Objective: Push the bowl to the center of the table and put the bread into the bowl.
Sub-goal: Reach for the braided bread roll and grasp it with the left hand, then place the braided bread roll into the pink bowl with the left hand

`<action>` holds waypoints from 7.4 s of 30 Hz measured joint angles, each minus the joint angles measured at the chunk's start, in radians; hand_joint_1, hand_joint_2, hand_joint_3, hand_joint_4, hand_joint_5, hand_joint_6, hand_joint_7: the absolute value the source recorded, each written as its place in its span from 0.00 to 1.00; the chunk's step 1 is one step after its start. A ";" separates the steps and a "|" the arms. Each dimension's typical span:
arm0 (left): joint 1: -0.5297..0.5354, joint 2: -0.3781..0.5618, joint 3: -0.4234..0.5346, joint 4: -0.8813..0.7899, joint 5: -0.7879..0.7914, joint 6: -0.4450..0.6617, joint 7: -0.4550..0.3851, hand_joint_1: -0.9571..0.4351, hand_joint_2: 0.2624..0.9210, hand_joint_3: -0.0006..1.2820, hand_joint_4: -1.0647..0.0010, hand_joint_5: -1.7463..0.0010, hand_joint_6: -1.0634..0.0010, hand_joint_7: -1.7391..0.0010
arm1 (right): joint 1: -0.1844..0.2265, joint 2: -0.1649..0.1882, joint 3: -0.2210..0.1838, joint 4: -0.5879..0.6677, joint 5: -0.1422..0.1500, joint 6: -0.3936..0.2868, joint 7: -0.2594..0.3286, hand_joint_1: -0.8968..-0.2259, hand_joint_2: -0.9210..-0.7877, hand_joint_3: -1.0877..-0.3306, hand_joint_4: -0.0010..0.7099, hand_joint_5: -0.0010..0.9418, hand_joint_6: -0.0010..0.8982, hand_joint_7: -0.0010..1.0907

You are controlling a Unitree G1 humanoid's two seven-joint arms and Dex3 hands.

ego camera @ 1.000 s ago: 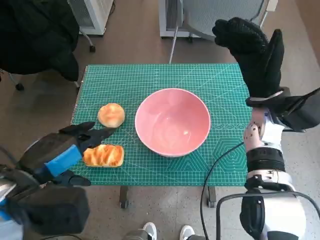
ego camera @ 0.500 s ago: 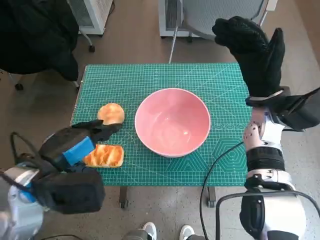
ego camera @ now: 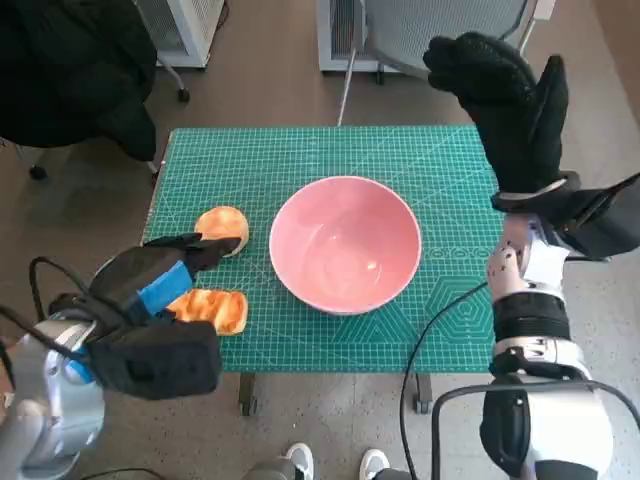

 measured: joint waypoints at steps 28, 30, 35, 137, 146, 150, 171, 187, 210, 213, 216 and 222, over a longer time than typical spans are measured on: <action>0.008 -0.067 -0.070 0.168 0.114 0.078 0.009 0.59 0.66 0.00 0.71 1.00 0.65 1.00 | 0.000 0.000 -0.013 -0.004 0.003 0.008 0.023 0.24 0.00 0.27 0.46 0.00 0.46 0.02; 0.009 -0.069 -0.071 0.172 0.115 0.079 0.009 0.59 0.66 0.00 0.71 1.00 0.64 1.00 | 0.000 0.000 -0.013 -0.004 0.003 0.008 0.023 0.25 0.00 0.27 0.46 0.00 0.46 0.02; 0.011 -0.076 -0.074 0.196 0.118 0.080 0.009 0.59 0.66 0.00 0.71 1.00 0.64 1.00 | 0.000 0.000 -0.013 -0.004 0.002 0.008 0.023 0.25 0.00 0.27 0.45 0.00 0.47 0.02; -0.226 -0.039 0.136 0.030 0.109 -0.377 0.110 0.69 0.96 0.00 0.22 0.42 0.31 0.39 | 0.000 0.002 -0.020 -0.040 0.031 0.009 0.089 0.28 0.00 0.27 0.47 0.01 0.46 0.00; -0.385 -0.091 0.059 0.105 0.119 -0.438 0.132 0.69 0.95 0.00 0.18 0.44 0.29 0.42 | 0.000 0.004 -0.020 -0.042 0.039 0.009 0.094 0.28 0.00 0.27 0.47 0.01 0.45 0.00; -0.439 -0.131 0.008 0.172 0.124 -0.477 0.154 0.69 0.96 0.01 0.21 0.40 0.30 0.43 | 0.001 0.005 -0.020 -0.044 0.040 0.009 0.096 0.28 0.00 0.27 0.47 0.01 0.45 0.00; -0.704 -0.318 -0.194 0.648 0.168 -0.643 0.266 0.69 1.00 0.03 0.34 0.32 0.36 0.37 | 0.012 -0.003 -0.017 -0.075 0.041 0.018 0.108 0.26 0.00 0.26 0.47 0.00 0.44 0.00; -0.776 -0.389 -0.336 0.807 0.301 -0.659 0.300 0.69 1.00 0.11 0.52 0.24 0.38 0.32 | 0.039 -0.013 -0.016 -0.112 0.042 0.026 0.105 0.27 0.00 0.24 0.45 0.00 0.43 0.00; -0.729 -0.473 -0.265 0.814 0.067 -0.451 0.087 0.71 0.87 0.03 0.84 0.99 0.73 0.85 | 0.056 -0.016 0.001 -0.142 0.040 0.038 0.067 0.26 0.00 0.24 0.44 0.00 0.43 0.00; -0.723 -0.469 -0.265 0.804 0.067 -0.453 0.091 0.69 0.87 0.02 0.84 1.00 0.74 0.87 | 0.060 -0.016 0.002 -0.142 0.040 0.040 0.067 0.26 0.00 0.24 0.44 0.00 0.43 0.00; -0.721 -0.463 -0.265 0.803 0.066 -0.454 0.091 0.66 0.86 0.02 0.85 1.00 0.74 0.88 | 0.061 -0.016 0.003 -0.142 0.040 0.043 0.067 0.26 0.00 0.24 0.44 0.00 0.43 0.00; -0.714 -0.455 -0.265 0.796 0.066 -0.455 0.103 0.59 0.83 0.01 0.86 1.00 0.75 0.89 | 0.062 -0.016 0.005 -0.143 0.040 0.044 0.067 0.26 0.00 0.24 0.44 0.00 0.43 0.00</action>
